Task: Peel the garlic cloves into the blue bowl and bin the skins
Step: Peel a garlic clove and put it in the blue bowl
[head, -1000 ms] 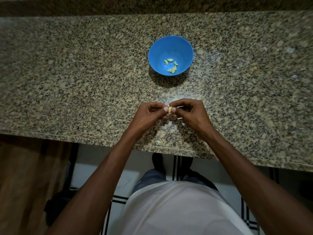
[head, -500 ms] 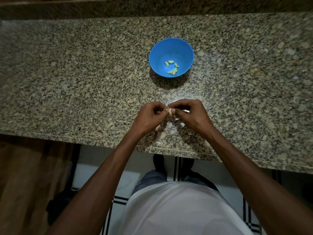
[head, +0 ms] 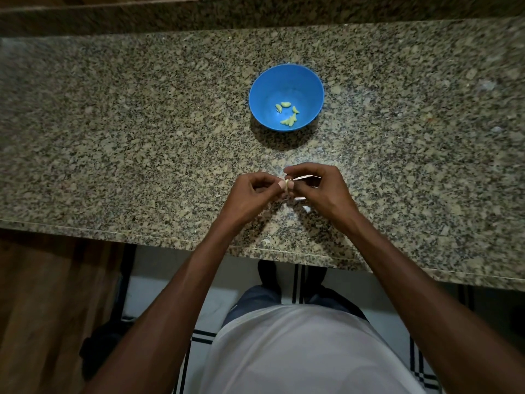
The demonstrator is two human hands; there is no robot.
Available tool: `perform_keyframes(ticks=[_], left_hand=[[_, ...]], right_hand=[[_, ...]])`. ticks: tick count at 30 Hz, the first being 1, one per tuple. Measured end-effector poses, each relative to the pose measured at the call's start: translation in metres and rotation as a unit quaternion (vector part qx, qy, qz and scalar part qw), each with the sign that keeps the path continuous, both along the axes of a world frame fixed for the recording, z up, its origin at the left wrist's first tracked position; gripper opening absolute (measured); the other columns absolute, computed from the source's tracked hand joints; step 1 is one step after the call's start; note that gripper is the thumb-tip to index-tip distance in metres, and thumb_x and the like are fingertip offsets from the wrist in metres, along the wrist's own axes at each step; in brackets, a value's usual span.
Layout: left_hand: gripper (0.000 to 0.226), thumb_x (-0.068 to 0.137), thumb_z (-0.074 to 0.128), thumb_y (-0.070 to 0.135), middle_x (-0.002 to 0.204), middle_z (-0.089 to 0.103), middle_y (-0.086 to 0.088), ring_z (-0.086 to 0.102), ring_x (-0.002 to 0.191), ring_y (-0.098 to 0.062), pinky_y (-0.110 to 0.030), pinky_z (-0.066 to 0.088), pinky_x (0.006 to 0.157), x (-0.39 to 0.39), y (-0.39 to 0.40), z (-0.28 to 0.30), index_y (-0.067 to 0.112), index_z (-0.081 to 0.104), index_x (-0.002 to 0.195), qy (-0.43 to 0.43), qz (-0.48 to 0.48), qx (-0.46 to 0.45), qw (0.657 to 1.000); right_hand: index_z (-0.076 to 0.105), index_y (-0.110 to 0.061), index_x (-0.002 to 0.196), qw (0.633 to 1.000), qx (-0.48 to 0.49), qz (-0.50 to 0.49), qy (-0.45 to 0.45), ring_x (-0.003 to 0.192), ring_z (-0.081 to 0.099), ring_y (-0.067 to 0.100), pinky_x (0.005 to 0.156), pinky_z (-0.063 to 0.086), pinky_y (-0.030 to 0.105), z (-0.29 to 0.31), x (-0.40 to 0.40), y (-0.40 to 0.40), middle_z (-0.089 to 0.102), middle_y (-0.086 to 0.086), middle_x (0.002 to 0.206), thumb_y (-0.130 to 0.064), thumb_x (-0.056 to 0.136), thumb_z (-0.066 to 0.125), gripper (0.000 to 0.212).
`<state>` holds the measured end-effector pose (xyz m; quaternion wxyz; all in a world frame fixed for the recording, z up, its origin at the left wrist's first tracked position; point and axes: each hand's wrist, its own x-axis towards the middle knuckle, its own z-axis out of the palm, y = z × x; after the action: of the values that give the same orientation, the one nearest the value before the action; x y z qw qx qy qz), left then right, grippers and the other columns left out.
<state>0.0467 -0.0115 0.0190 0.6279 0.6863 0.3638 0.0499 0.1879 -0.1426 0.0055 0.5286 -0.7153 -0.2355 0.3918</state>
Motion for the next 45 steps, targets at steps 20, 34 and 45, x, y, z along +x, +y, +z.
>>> perform_keyframes(ticks=[20,34,45], left_hand=[[0.021,0.098,0.072,0.015,0.102,0.079,-0.013,0.076,0.099,-0.024,-0.030,0.060,0.090,-0.006,0.008,0.006,0.002,0.075,0.114,-0.026,-0.017,-0.077,0.997],[0.016,0.100,0.069,0.017,0.088,0.078,-0.006,0.072,0.077,-0.007,-0.019,0.055,0.070,0.002,0.006,0.009,0.003,0.075,0.106,0.004,-0.011,0.001,1.000],[0.021,0.104,0.062,0.030,0.097,0.071,-0.001,0.066,0.080,-0.005,-0.008,0.045,0.058,0.011,-0.008,-0.005,0.011,0.066,0.112,0.053,0.019,0.157,0.986]], right_hand=[[0.078,0.004,0.105,0.985,0.047,-0.030,0.163,0.085,0.078,0.023,0.076,0.060,0.026,0.006,-0.006,-0.007,0.079,0.020,0.097,-0.004,0.090,0.080,0.018],[0.077,0.006,0.105,0.980,0.048,-0.037,0.191,0.091,0.079,0.032,0.082,0.064,0.032,0.008,-0.004,0.001,0.080,0.020,0.097,0.002,0.089,0.078,0.017],[0.078,0.001,0.111,0.965,0.043,-0.108,0.234,0.092,0.078,0.017,0.080,0.060,0.025,0.003,-0.019,0.008,0.081,0.012,0.104,-0.003,0.090,0.079,0.022]])
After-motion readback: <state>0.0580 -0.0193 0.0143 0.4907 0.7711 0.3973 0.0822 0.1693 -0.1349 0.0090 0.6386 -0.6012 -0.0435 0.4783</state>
